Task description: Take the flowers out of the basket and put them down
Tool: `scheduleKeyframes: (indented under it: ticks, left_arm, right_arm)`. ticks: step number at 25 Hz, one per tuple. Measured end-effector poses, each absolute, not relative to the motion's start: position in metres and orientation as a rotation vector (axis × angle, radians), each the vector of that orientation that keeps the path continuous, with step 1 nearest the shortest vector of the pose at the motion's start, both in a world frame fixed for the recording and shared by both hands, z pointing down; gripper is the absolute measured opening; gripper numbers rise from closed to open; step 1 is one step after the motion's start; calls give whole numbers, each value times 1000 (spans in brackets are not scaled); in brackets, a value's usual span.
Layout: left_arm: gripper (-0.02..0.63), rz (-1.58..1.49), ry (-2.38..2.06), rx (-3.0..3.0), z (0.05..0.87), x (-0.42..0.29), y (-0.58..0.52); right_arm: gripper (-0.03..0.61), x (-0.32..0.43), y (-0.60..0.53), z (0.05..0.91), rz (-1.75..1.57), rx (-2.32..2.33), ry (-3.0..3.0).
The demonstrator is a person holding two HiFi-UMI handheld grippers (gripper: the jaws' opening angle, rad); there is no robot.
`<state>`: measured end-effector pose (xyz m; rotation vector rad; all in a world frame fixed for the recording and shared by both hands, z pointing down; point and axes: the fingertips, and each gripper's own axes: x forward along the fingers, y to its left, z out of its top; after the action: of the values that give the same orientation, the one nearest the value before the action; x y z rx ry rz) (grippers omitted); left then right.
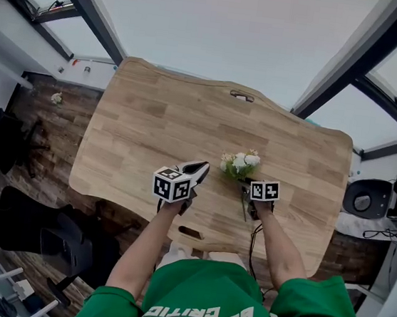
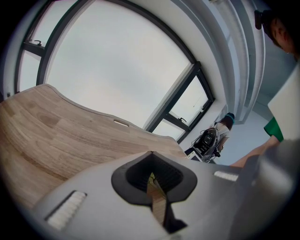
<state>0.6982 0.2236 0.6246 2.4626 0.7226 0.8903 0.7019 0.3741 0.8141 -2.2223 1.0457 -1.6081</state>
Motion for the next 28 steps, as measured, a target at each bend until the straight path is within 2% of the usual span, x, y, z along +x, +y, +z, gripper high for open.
scheduleKeyframes:
  ticks: [3, 9, 14, 21, 28]
  left_arm:
    - [17, 884, 746, 2466, 620, 696, 225]
    - [17, 871, 802, 2470, 608, 691, 232]
    - [17, 853, 856, 2473, 600, 685, 237]
    - [17, 753, 889, 2443, 575, 669, 243]
    - [17, 726, 940, 2478, 564, 645, 247]
  right_arm:
    - [198, 704, 379, 804, -1569, -2247, 1025]
    - [190, 709, 395, 762, -1402, -2330, 959]
    - [142, 703, 405, 721, -1256, -2427, 962]
    - [8, 678, 418, 667, -1079, -2488, 867]
    - [6, 645, 416, 622, -931, -2516, 774]
